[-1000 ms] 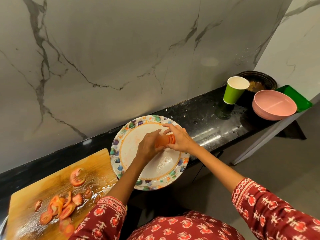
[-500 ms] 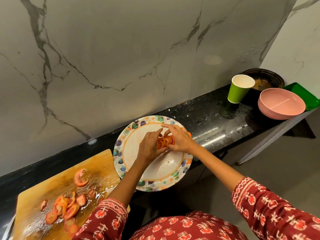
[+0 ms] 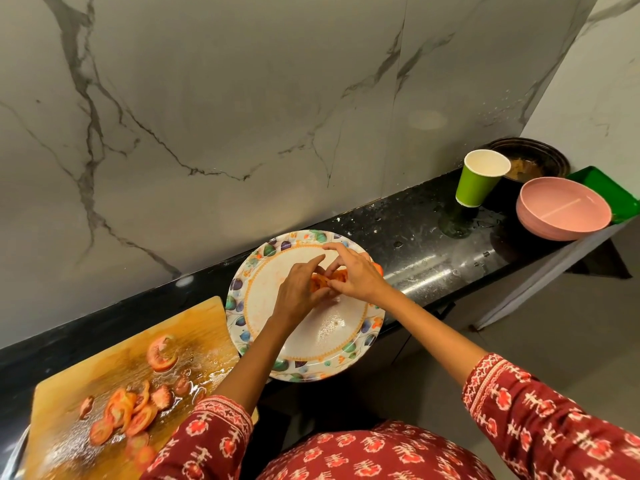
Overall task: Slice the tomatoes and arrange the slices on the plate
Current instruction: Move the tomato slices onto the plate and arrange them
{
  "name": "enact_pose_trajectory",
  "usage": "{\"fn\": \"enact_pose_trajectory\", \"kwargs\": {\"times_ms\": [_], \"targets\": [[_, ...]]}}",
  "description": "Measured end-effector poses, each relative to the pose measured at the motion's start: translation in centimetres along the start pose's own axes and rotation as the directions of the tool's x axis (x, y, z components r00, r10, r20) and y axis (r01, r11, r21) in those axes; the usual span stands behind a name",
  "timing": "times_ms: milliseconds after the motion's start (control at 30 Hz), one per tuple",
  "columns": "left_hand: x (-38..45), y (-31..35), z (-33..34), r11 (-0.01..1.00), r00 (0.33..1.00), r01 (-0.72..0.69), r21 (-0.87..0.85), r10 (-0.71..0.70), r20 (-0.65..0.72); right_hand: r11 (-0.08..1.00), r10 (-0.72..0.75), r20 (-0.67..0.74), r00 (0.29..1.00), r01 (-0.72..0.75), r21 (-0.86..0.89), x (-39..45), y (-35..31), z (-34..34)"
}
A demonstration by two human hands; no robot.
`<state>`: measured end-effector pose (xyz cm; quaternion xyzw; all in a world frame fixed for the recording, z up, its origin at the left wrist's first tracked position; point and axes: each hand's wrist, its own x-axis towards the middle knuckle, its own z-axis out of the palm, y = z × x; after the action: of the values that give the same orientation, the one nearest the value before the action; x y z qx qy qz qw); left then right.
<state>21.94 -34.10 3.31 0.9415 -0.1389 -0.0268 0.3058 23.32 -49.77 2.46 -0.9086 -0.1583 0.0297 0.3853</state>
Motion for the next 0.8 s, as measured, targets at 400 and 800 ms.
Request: {"fn": "enact_pose_trajectory", "kwargs": {"times_ms": [400, 800], "targets": [[-0.3, -1.0, -0.4, 0.998, 0.999, 0.015, -0.055, -0.017, -0.046, 0.975, -0.035, 0.212, 0.977, 0.08, -0.208, 0.3, -0.4, 0.1], [-0.3, -1.2, -0.2, 0.998, 0.999, 0.035, -0.045, -0.035, -0.013, 0.984, -0.061, 0.132, 0.989, 0.082, -0.16, 0.3, 0.6, 0.0]]}}
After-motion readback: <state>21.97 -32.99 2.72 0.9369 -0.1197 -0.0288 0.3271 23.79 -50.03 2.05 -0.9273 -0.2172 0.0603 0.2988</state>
